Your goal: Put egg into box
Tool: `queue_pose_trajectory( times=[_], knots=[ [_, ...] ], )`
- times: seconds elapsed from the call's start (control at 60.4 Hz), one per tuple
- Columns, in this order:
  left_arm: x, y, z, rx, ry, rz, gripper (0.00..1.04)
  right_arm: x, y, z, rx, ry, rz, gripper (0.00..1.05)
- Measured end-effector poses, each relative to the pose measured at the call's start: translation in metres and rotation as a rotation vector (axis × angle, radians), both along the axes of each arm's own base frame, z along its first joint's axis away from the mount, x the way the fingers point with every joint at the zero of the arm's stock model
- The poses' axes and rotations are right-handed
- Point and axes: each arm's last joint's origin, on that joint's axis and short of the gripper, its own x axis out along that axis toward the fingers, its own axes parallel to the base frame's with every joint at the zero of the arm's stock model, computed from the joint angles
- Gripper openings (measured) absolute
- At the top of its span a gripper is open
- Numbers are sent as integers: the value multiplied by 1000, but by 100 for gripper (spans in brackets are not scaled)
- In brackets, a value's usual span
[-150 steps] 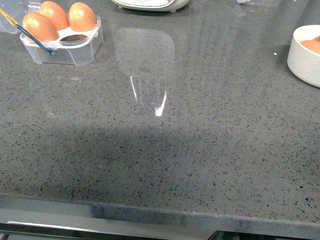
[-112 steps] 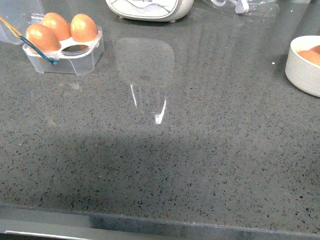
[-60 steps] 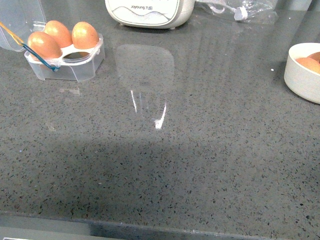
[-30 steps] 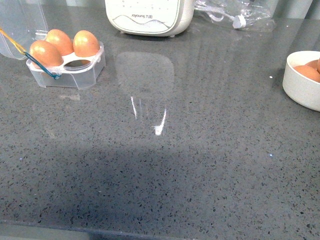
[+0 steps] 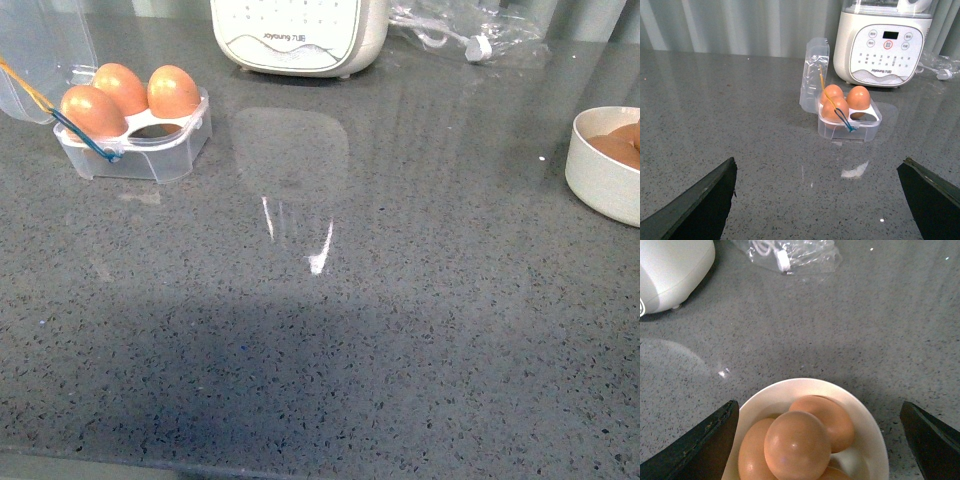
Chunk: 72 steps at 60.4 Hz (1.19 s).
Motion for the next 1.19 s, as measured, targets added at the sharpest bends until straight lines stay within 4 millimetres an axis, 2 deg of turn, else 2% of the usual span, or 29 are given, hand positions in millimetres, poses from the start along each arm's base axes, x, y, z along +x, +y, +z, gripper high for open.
queue_pose_trajectory(
  times=[0.248,0.613,0.745,0.811,0.927,0.977,1.109,1.192],
  knots=[
    [0,0,0,0,0,0,98,8,4,-8,22,44,38,97],
    [0,0,0,0,0,0,98,6,3,-18,37,68,58,97],
    [0,0,0,0,0,0,98,4,3,-21,34,78,57,76],
    [0,0,0,0,0,0,98,3,3,-23,26,83,51,62],
    [0,0,0,0,0,0,98,2,3,-24,17,85,54,46],
    [0,0,0,0,0,0,98,1,3,-23,14,83,55,43],
    [0,0,0,0,0,0,98,-2,3,-19,-3,70,60,42],
    [0,0,0,0,0,0,98,-7,4,-8,-21,39,66,42]
  ],
)
